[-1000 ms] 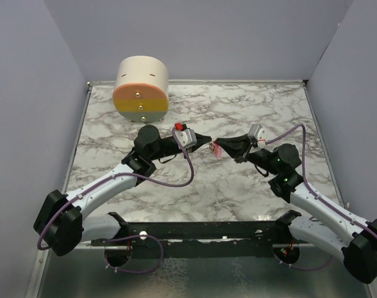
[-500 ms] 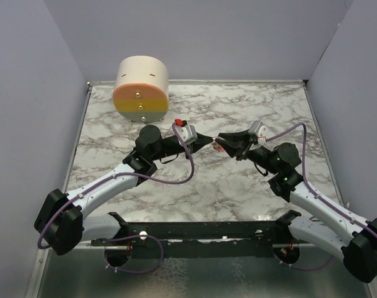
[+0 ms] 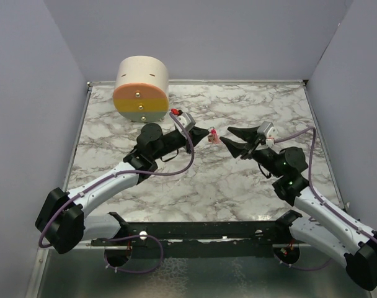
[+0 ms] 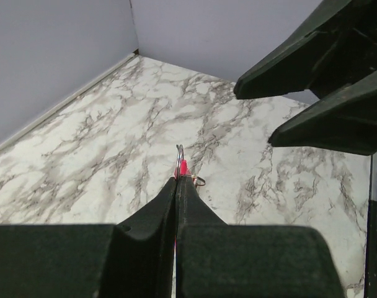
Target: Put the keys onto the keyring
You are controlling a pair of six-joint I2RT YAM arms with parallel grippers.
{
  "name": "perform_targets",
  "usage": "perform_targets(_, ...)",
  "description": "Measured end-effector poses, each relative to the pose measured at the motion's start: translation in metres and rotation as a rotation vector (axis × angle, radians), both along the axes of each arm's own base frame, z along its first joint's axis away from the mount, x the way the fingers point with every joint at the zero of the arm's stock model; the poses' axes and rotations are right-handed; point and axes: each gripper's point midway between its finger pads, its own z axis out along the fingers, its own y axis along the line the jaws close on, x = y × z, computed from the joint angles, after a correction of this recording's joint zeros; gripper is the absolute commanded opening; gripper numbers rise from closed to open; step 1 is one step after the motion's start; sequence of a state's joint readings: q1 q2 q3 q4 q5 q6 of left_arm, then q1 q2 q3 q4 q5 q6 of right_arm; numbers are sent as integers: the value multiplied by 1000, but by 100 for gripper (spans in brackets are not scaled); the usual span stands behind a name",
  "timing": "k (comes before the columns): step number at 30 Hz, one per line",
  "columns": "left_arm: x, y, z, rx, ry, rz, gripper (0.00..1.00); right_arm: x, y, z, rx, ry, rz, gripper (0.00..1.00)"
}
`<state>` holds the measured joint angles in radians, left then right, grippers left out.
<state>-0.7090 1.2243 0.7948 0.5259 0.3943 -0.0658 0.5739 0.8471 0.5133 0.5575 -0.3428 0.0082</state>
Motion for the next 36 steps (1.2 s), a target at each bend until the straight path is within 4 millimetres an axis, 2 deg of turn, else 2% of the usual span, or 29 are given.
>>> perform_targets(4,6,3,-5,-6,75,49,0,3,-5,-1,3,11,-32,50)
perform_targets(8,10,5,-2,-28,123,82,0,15,-1,-26,-38,83,-53,59)
perform_targets(11,11,7,-7,-27,175,101,0,21,3,-48,-77,145,-54,67)
perform_targets(17,9,6,-9,-4,246,126,0,22,4,-59,-92,165,-51,80)
perform_targets(22,5,3,-13,16,281,132,0,23,8,-66,-105,164,-34,82)
perform_targets(32,-17,-6,-31,93,349,97,0,24,18,-83,-129,188,11,83)
perform_targets(36,-21,-12,-29,100,352,83,0,23,21,-82,-128,183,24,83)
